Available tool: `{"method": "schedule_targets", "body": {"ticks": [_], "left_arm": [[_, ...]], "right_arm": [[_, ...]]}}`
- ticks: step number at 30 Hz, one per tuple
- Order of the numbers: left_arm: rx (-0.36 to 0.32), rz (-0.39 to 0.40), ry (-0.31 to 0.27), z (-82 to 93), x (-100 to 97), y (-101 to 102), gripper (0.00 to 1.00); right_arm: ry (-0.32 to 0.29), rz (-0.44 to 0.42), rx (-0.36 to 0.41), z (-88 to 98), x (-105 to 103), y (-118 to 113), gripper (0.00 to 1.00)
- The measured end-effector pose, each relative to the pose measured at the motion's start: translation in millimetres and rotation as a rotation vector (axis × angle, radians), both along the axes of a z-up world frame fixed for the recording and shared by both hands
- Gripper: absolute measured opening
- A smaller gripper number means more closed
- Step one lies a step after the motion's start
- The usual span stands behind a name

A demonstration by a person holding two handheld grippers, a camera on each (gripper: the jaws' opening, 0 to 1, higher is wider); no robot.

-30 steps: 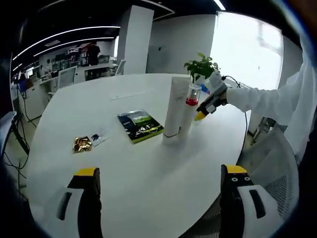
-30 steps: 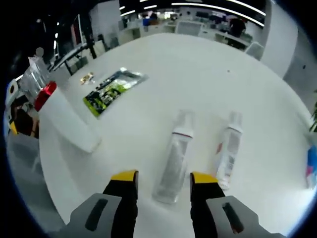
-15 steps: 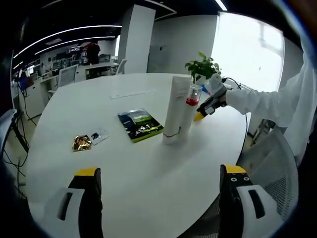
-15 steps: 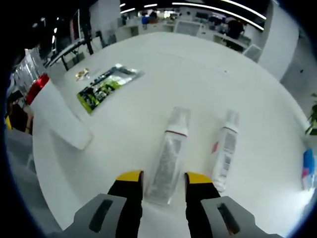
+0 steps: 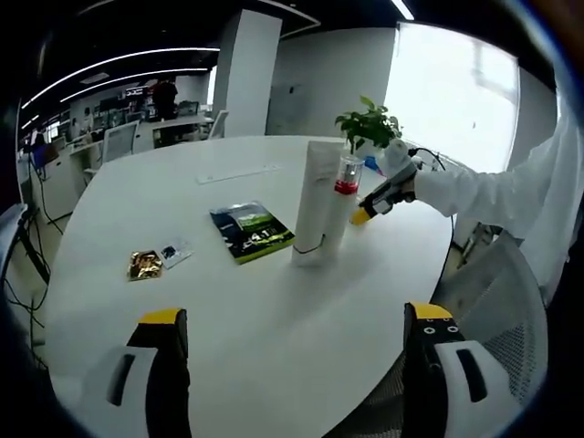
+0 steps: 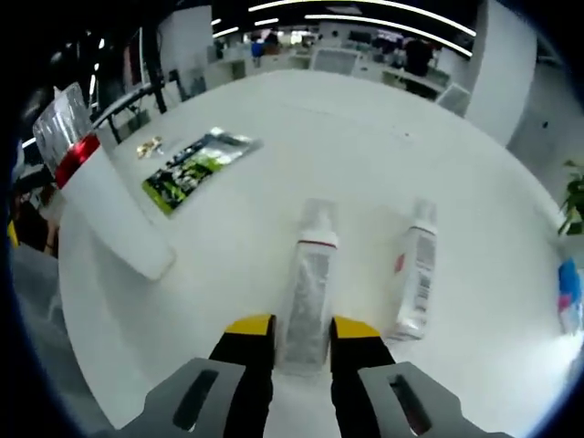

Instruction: Arrange the skincare products in the storage area until every visible bottle or jar stands upright without overlapping.

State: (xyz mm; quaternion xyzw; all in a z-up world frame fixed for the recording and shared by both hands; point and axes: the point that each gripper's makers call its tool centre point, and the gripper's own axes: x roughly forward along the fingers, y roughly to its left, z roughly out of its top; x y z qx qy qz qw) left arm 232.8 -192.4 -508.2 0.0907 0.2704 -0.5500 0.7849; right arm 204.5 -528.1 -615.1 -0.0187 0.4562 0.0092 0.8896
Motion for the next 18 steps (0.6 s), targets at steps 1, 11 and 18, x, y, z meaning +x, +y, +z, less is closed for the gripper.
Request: {"method": "schedule_targets", "body": {"ticks": [1, 11, 18], "left_arm": [[-0.002, -0.001, -0.001, 0.4, -0.1, 0, 0.92], [-0.012, -0.013, -0.013, 5.3, -1.9, -3, 0.93], [-0.017, -0.020, -0.016, 7.5, -3.0, -5, 0.93]], "right_arm": [[0.003, 0.002, 0.004, -0.3, -2, 2, 0.15], [0.020, -0.007, 0.015, -0.7, -8, 5, 0.13], [0.017, -0.044, 0.077, 0.2, -17, 14, 0.13]]}}
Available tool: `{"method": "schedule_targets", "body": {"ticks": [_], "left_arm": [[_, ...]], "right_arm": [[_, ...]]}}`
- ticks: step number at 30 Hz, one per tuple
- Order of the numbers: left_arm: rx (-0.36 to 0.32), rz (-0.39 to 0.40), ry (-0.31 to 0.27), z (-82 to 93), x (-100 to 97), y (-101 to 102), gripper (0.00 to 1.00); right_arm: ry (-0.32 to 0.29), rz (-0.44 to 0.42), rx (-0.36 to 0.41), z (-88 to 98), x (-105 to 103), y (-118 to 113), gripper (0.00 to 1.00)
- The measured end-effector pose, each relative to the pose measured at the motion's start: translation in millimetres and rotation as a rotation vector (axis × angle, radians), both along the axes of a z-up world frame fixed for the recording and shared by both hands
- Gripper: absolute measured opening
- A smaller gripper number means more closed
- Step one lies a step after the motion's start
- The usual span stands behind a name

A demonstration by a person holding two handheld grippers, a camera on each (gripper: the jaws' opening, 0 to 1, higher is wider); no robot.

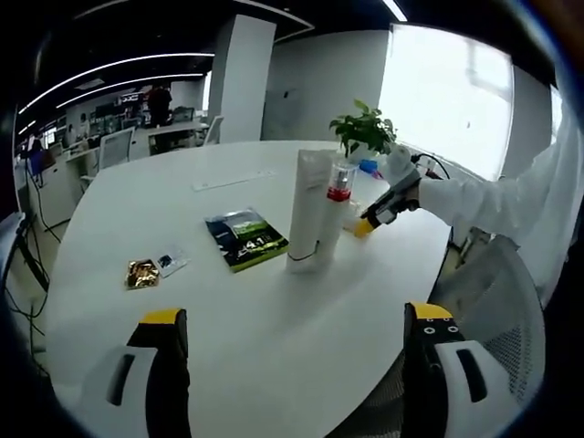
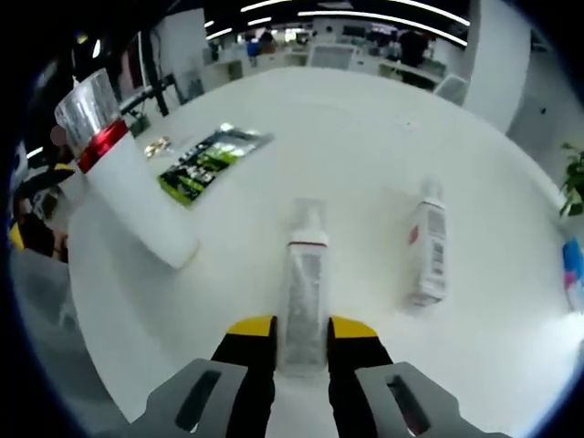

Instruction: Arrange the skincare products in the storage area until every visible bottle or jar stands upright without overlapping.

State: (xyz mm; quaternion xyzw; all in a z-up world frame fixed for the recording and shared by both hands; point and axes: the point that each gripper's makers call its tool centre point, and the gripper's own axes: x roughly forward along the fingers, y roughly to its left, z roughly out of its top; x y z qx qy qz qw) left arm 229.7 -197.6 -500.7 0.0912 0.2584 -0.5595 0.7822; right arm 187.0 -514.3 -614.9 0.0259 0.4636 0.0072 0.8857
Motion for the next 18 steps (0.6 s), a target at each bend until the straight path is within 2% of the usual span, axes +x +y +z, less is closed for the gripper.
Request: {"method": "schedule_targets", "body": {"ticks": [2, 7, 10, 18], "left_arm": [[0.000, -0.004, -0.002, 0.5, -0.4, -1, 0.93], [0.003, -0.018, -0.005, 0.6, -1.8, -4, 0.93], [0.002, -0.023, -0.005, 0.9, -2.1, -5, 0.93], [-0.001, -0.034, -0.005, 2.2, -3.1, -9, 0.93]], "right_arm": [[-0.011, -0.032, 0.050, 0.4, -2, 4, 0.13], [-0.027, -0.067, 0.093, 2.7, -9, 5, 0.13], [-0.056, -0.097, 0.165, 9.7, -9, 11, 0.13], [-0.111, -0.137, 0.246, 23.4, -14, 19, 0.13]]}}
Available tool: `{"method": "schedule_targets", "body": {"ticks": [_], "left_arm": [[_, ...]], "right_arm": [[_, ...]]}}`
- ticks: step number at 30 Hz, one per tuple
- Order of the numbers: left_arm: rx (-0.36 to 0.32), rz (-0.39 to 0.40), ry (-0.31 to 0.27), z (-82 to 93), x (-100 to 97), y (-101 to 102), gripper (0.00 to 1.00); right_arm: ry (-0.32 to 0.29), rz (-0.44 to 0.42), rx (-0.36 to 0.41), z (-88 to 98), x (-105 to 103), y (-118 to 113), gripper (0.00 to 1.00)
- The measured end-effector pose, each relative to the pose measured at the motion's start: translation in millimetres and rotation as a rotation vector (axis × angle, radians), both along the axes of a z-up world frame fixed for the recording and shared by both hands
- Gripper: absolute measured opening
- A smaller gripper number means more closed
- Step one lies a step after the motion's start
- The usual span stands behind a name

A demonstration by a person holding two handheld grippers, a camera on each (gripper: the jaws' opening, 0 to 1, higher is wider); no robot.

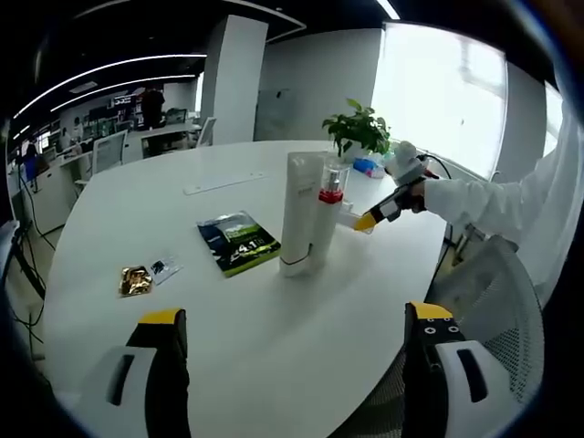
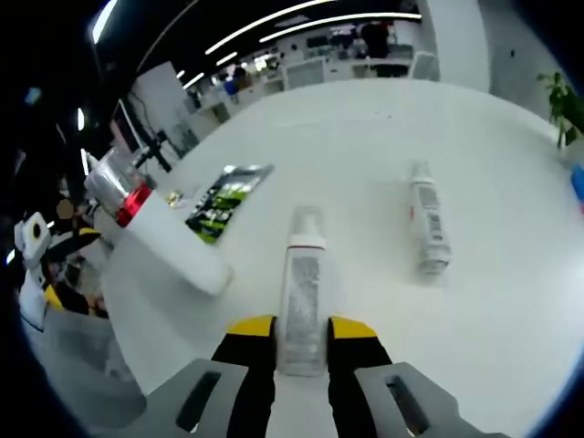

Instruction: Arrange the skincare products in the storage area until every visible bottle or jar stands upright without overlapping.

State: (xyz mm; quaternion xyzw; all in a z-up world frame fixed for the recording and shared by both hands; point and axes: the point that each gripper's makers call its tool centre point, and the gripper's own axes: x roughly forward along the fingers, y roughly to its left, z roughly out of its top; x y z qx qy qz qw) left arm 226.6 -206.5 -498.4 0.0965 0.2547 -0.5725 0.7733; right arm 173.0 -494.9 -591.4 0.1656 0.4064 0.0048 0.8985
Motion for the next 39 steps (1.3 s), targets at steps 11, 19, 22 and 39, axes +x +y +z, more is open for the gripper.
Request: {"method": "schedule_targets", "body": {"ticks": [11, 19, 22, 39], "left_arm": [[-0.009, -0.008, -0.004, 4.1, 0.1, -4, 0.93], [-0.013, -0.019, 0.001, 3.4, -3.3, -7, 0.92], [-0.017, -0.022, -0.001, 5.3, -4.1, -7, 0.92], [-0.055, -0.018, 0.018, 11.1, -6.6, -14, 0.89]], "right_arm": [[-0.069, -0.002, 0.034, 23.3, -19, 22, 0.13], [-0.150, 0.008, 0.050, 51.4, -23, 39, 0.13], [-0.178, 0.006, 0.054, 61.6, -25, 47, 0.13], [-0.304, -0.002, 0.093, 105.1, -47, 85, 0.13]]}}
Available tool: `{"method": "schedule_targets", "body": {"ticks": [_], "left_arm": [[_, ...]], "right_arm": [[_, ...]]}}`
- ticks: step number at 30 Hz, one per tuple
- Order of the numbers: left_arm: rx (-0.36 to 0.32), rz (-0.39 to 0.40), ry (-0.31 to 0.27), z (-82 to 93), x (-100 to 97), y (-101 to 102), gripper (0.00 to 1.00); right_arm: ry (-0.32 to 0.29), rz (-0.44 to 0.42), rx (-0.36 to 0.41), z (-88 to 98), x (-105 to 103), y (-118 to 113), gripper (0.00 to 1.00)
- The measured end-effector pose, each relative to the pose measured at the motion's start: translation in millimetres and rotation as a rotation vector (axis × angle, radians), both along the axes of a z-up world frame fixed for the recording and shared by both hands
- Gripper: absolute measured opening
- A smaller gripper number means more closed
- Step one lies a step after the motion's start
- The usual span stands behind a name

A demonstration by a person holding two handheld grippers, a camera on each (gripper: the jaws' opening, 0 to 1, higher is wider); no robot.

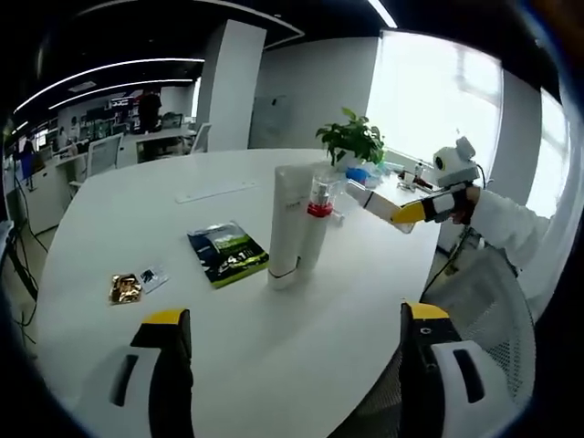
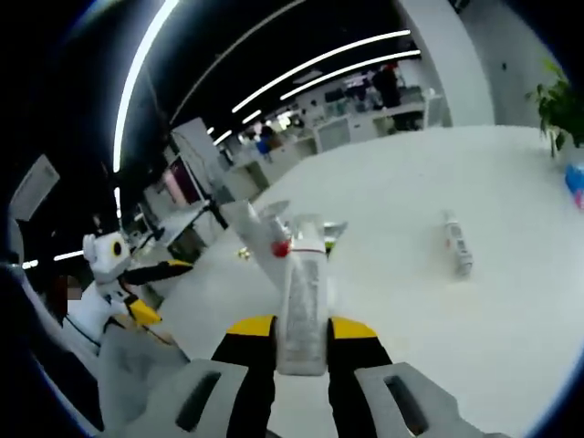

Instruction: Arrange the skincare products in the storage area until every visible bottle or jar stands upright without overlapping.

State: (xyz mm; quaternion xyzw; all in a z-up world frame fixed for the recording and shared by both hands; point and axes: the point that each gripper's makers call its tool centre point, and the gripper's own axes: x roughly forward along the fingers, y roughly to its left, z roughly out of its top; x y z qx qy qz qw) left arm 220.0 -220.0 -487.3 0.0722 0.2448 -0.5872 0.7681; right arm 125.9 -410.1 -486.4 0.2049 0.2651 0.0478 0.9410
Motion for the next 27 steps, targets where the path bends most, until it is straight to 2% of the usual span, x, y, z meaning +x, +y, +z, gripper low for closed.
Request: {"method": "schedule_targets", "body": {"ticks": [12, 17, 20, 27], "left_arm": [[-0.099, -0.029, 0.053, 17.8, -12.6, -18, 0.87], [-0.201, -0.034, 0.099, 38.3, -17.4, -27, 0.86], [-0.240, -0.030, 0.124, 42.9, -19.0, -33, 0.87], [-0.269, -0.042, 0.146, 52.2, -22.5, -43, 0.84]], "right_arm": [[-0.066, 0.041, -0.001, 25.6, -3, 26, 0.13], [-0.096, 0.078, -0.003, 33.9, 2, 40, 0.13], [-0.102, 0.105, -0.006, 36.1, 6, 48, 0.13], [-0.114, 0.159, -0.012, 40.2, 12, 65, 0.13]]}}
